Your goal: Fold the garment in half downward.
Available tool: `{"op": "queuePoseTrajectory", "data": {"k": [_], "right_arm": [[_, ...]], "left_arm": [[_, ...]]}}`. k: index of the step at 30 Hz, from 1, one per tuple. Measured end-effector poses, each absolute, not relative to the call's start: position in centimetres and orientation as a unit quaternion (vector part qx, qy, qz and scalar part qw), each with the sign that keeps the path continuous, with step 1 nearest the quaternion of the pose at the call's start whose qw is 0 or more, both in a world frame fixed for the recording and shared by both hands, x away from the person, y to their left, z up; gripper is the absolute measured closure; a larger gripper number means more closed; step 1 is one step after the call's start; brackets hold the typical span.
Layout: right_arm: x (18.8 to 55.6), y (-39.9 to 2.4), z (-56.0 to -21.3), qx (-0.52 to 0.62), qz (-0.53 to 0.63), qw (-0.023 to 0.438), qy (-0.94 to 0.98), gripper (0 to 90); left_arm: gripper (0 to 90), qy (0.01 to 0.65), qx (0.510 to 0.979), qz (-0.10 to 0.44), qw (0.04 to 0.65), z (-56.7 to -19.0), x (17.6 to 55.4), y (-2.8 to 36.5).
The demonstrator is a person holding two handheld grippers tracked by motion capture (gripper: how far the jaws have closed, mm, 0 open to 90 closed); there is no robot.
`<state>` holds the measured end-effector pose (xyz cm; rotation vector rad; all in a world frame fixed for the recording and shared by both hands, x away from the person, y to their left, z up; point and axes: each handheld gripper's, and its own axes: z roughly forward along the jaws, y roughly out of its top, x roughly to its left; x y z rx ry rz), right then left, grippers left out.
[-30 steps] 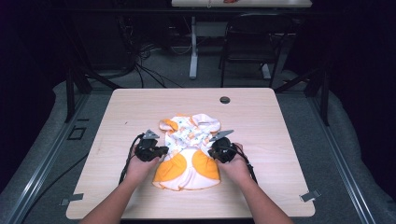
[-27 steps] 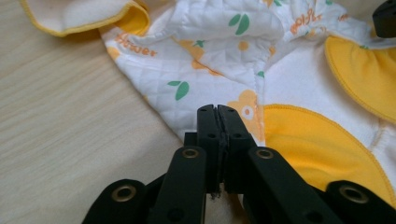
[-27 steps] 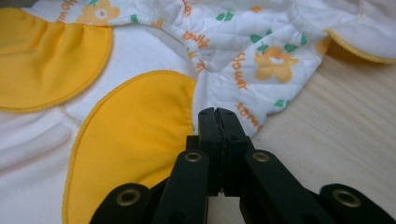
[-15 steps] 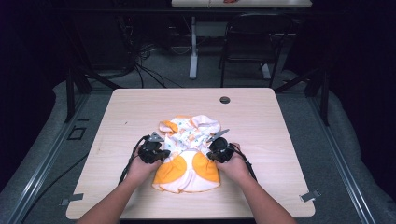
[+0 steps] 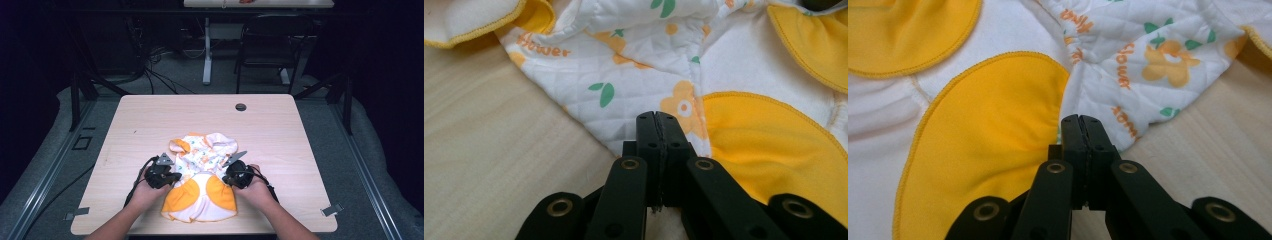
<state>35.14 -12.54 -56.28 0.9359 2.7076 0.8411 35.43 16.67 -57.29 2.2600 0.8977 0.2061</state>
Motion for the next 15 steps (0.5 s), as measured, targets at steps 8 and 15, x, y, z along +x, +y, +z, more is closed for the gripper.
{"op": "queuePoseTrajectory", "data": {"k": [8, 15], "right_arm": [[34.2, -12.8, -56.3, 0.311, 0.288, 0.065, 0.903, 90.0], [33.8, -12.6, -56.2, 0.306, 0.281, 0.062, 0.908, 90.0]], "left_arm": [[90.0, 0.345, 0.867, 0.071, 0.353, -57.4, 34.4, 17.0], [90.0, 0.343, 0.870, 0.059, 0.349, -57.3, 34.2, 17.0]]}}
